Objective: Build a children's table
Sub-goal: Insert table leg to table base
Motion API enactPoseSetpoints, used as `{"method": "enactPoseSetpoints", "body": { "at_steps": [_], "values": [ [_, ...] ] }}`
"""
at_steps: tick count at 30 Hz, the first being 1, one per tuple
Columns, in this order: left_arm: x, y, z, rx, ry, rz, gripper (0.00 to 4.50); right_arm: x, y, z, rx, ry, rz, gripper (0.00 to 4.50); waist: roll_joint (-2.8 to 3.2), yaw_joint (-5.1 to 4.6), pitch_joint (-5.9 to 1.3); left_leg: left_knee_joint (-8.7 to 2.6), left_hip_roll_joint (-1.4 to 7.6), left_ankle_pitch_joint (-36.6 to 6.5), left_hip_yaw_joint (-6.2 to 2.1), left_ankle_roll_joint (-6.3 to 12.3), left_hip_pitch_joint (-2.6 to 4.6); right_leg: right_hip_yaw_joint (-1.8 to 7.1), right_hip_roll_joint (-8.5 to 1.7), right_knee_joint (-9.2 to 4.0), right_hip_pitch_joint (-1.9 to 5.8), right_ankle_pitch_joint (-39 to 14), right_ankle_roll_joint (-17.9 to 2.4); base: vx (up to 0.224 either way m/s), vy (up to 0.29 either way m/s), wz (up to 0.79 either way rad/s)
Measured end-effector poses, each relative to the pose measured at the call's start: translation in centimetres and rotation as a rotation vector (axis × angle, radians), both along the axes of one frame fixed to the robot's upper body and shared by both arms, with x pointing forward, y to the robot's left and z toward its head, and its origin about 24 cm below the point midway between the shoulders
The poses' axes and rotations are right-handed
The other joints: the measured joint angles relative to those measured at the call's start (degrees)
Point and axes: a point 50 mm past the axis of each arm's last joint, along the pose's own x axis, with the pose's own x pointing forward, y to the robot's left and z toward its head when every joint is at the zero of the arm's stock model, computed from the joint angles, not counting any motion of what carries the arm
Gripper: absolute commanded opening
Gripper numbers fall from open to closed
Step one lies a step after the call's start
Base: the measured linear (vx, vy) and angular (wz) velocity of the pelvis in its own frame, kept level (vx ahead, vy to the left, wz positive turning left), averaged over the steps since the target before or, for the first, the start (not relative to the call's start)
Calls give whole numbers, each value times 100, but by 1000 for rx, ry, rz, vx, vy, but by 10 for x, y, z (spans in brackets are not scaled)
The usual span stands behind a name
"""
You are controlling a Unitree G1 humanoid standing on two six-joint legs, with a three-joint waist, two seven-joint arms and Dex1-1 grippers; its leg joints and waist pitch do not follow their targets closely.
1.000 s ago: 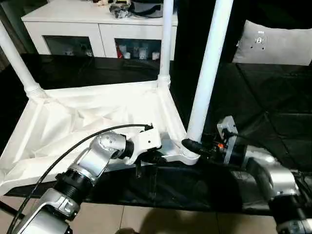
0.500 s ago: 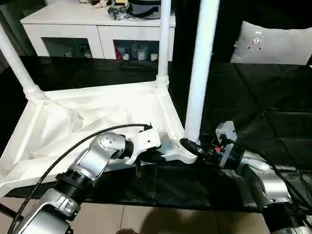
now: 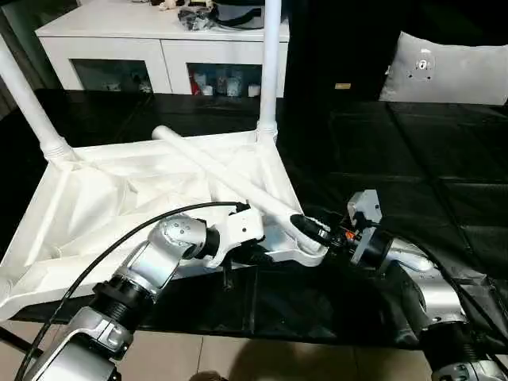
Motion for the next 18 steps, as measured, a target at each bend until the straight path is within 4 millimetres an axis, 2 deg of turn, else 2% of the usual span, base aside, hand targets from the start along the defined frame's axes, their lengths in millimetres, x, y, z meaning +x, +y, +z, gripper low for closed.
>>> {"method": "enactPoseSetpoints", "body": {
  "at_steps": [6, 10, 11, 15, 17, 18],
  "values": [
    [0, 0, 0, 4, -11, 1, 0, 2, 0, 3, -9, -12, 4, 120, 0, 1, 0, -6, 0, 0, 0, 0, 2, 0, 0, -3, 0, 0, 0, 0, 0, 0],
    [1, 0, 0, 4, -15, 7, 0, 4, 0, 7, -37, -18, 9, 120, 1, 7, 1, -6, 0, 0, 0, -1, 2, 0, 0, -2, -1, 1, 2, 0, 0, 0],
    [1, 0, 0, 2, -12, 9, 44, 4, 0, 8, -49, -18, 12, 115, 2, 6, 2, -6, 0, 0, 0, -1, 1, 1, 0, -2, -1, 1, 2, 0, 0, 0],
    [-2, 2, 2, -10, -7, 33, 61, 6, 2, 13, -89, -21, 37, 115, 3, -23, 4, -13, -1, 0, 3, -1, -2, 3, 0, -7, -7, 1, 3, 0, 0, 0],
    [-3, 4, 4, -30, -7, 45, 85, 6, 2, 14, -100, -21, 39, 115, 0, -19, 5, -21, 0, 1, 3, -2, -4, 1, 2, -15, -9, 0, 3, 0, 0, 0],
    [-2, 6, 9, -42, -18, 51, 92, 7, 3, 15, -104, -11, 41, 134, 1, -20, 5, -22, -1, 1, 3, -2, -4, 2, 2, -18, -9, 0, 3, 0, 0, 0]
  ]
}}
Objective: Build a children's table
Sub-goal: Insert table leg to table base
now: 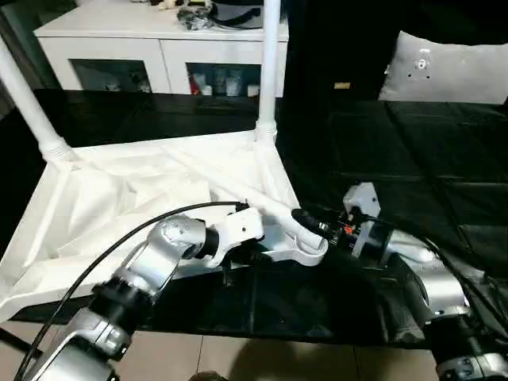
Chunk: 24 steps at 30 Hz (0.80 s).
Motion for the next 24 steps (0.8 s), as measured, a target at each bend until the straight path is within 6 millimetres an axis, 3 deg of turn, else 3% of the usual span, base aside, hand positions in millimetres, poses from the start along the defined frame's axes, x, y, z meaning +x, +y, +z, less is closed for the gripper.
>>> {"method": "enactPoseSetpoints", "body": {
  "at_steps": [4, 5, 15, 17, 24],
  "values": [
    [0, 4, 11, -32, -23, 23, 117, 5, 1, 6, -25, 47, 2, 165, -1, -28, 0, -1, 0, 0, 5, 0, 1, 3, 0, -2, 1, 0, 0, 0, 0, 0],
    [-2, 5, 10, -34, -17, 28, 135, 7, 1, 7, -43, 59, 7, 191, -3, -29, 1, -1, 0, 0, 5, 0, 3, 3, 0, -2, 2, 1, 0, 0, 0, 0],
    [-6, 7, 11, -32, 14, 44, 185, 17, 10, 16, -158, 166, 68, 253, -30, -56, 24, -2, 0, 1, 7, -2, -4, 5, 0, -2, -6, 2, 3, 0, 0, 0],
    [-6, 8, 11, -29, 15, 47, 217, 25, 13, 20, -178, 178, 70, 282, -27, -79, 36, -2, -1, 1, 8, -2, -7, 6, 0, -1, -9, 2, 2, 0, 0, 0],
    [-6, 8, 10, -23, 12, 55, 270, 45, 11, 28, -332, 214, 27, 288, -45, -111, 58, -2, 1, 2, 9, -3, -35, 0, 1, 0, -34, 0, -2, 0, 0, 0]
  ]
}}
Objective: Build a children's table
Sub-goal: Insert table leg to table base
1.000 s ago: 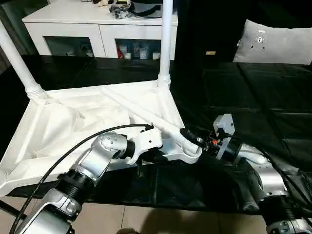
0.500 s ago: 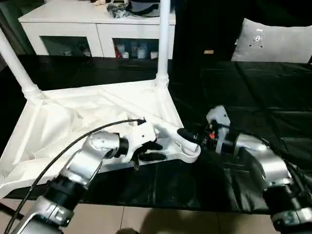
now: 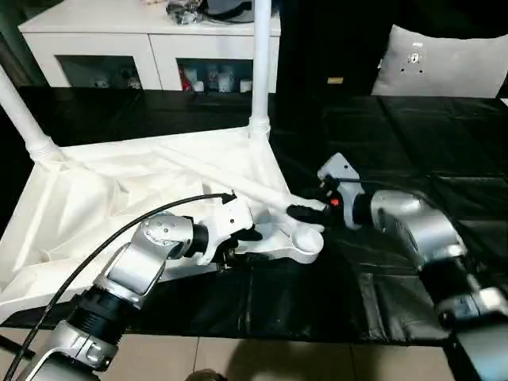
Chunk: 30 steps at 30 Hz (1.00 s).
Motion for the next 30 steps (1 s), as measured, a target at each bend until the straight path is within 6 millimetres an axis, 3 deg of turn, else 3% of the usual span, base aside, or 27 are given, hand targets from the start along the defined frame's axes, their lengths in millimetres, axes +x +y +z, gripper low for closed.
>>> {"method": "enactPoseSetpoints", "body": {
  "at_steps": [6, 12, 23, 25, 30],
  "values": [
    [0, 2, -1, 12, 4, 14, 312, 7, 6, 9, -70, 40, 74, 245, -3, -1, 0, 31, 7, 16, 0, 30, -56, -4, 1, 39, -57, 0, 0, 0, 0, 0],
    [0, 2, -1, 15, 2, 22, 312, 9, 7, 10, -115, 34, 113, 192, -18, 5, -8, 58, 14, 1, 0, 4, -50, -5, 1, 56, -47, 0, -1, 0, 0, 0],
    [1, 3, 0, 15, -19, 32, 312, 12, 10, 9, -161, -5, 207, 179, -27, -12, -16, 74, 15, 1, -1, 5, -40, -4, 1, 67, -35, 4, -2, 0, 0, 0],
    [1, 2, 0, 11, -20, 31, 312, 14, 11, 7, -136, 12, 194, 234, -28, -23, -16, 73, 16, 1, -1, 5, -18, -3, 1, 68, -17, 4, -4, 0, 0, 0],
    [2, 1, 0, 9, -24, 34, 312, 12, 5, -2, -160, 57, 192, 291, -30, -15, -14, 62, 15, 0, -1, 3, 27, -3, 1, 59, 27, 3, -4, 0, 0, 0]
  ]
}}
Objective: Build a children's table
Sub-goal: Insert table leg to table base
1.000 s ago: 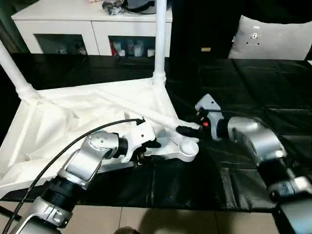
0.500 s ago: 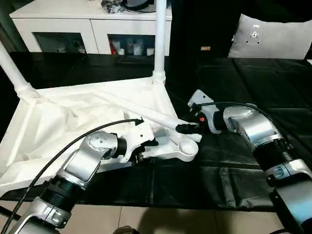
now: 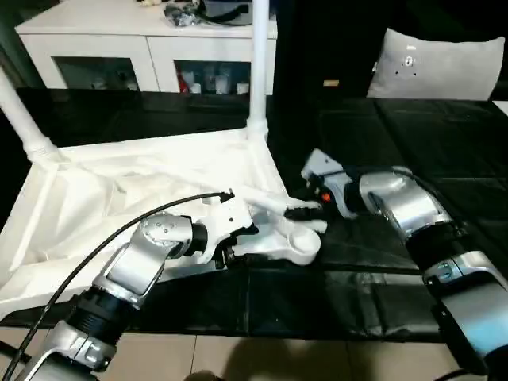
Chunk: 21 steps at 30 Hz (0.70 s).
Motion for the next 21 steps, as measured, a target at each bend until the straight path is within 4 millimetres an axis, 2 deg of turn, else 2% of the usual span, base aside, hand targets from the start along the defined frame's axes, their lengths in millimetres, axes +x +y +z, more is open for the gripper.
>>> {"method": "enactPoseSetpoints", "body": {
  "at_steps": [3, 7, 9, 12, 13, 14, 21],
  "values": [
    [0, 0, 0, -2, 0, 0, 312, -3, 0, -10, -34, 15, 12, 291, -1, -11, 2, -1, 0, 0, 0, 0, -3, 1, 2, -1, -4, 0, 0, 0, 0, 0],
    [0, -1, 0, -2, -1, 2, 312, -3, 2, -10, -33, 4, 27, 291, 1, -18, 1, -4, 3, 0, 1, 0, -1, 2, 6, -1, -6, -1, -1, 0, 0, 0],
    [0, 0, 0, -2, -4, 6, 312, -2, 1, -11, -33, 4, 28, 263, 0, -17, 1, -3, 3, 0, 1, 0, 0, 2, 6, -1, -4, -1, -1, 0, 0, 0],
    [0, 0, 0, -2, -7, 9, 312, -3, 2, -13, -18, 17, 25, 250, 0, -17, 1, -1, 3, 0, 1, 0, 1, 3, 6, -1, -2, 0, -1, 0, 0, 0],
    [0, 0, 0, -2, -7, 9, 312, -3, 2, -13, -15, 19, 23, 220, 1, -16, 1, -1, 3, 0, 1, 0, 2, 3, 6, -1, -2, 0, -1, 0, 0, 0],
    [0, 0, 0, -2, -7, 9, 312, -3, 2, -13, -10, 21, 21, 212, 1, -15, 1, -1, 3, 0, 1, 0, 2, 3, 6, -1, -1, 0, -1, 0, 0, 0],
    [1, -1, 0, -4, -16, 14, 312, -5, -2, -16, 34, 35, 4, 184, 3, -4, 2, -2, 3, 0, 1, 0, 0, 2, 6, 0, -3, 0, -1, 0, 0, 0]
  ]
}}
